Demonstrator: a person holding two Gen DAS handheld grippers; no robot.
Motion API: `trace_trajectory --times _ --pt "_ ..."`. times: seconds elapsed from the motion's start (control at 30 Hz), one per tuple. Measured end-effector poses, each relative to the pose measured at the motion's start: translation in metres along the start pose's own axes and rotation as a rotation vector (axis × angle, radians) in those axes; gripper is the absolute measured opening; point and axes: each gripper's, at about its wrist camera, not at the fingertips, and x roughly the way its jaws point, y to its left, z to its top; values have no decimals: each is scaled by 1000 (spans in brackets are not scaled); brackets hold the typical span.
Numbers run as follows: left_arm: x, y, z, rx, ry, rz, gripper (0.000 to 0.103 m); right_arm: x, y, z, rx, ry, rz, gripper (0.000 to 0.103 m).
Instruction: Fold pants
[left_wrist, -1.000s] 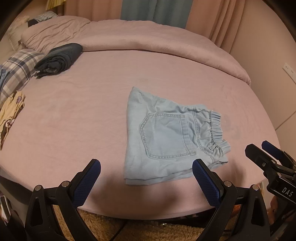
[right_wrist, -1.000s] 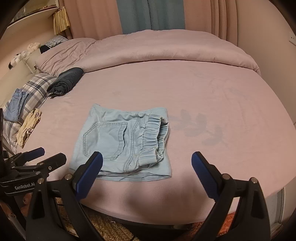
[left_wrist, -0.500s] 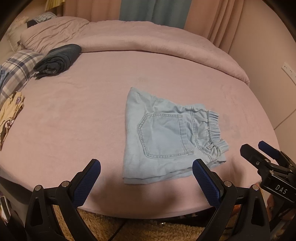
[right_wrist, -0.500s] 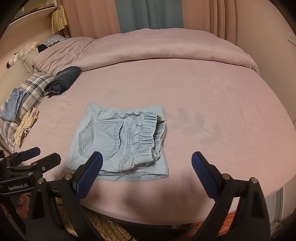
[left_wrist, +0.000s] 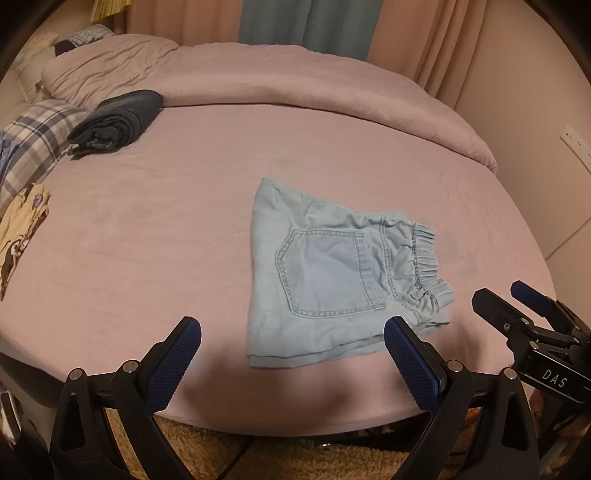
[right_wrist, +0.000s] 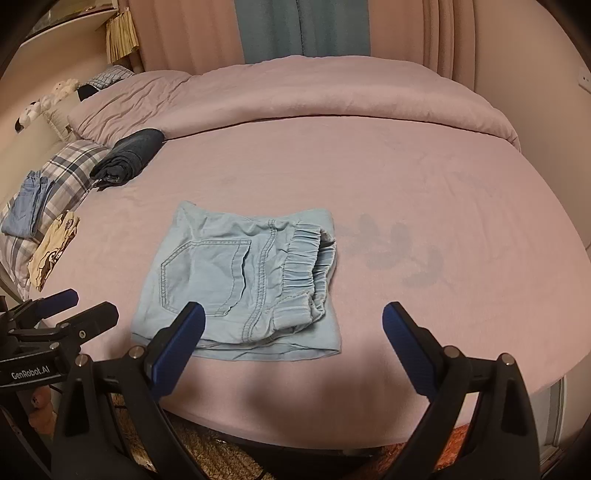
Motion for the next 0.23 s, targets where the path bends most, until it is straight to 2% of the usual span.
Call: trace_trajectory --times 0.23 --pt "-1 1 -1 0 -2 0 99 0 -1 1 0 1 -3 98"
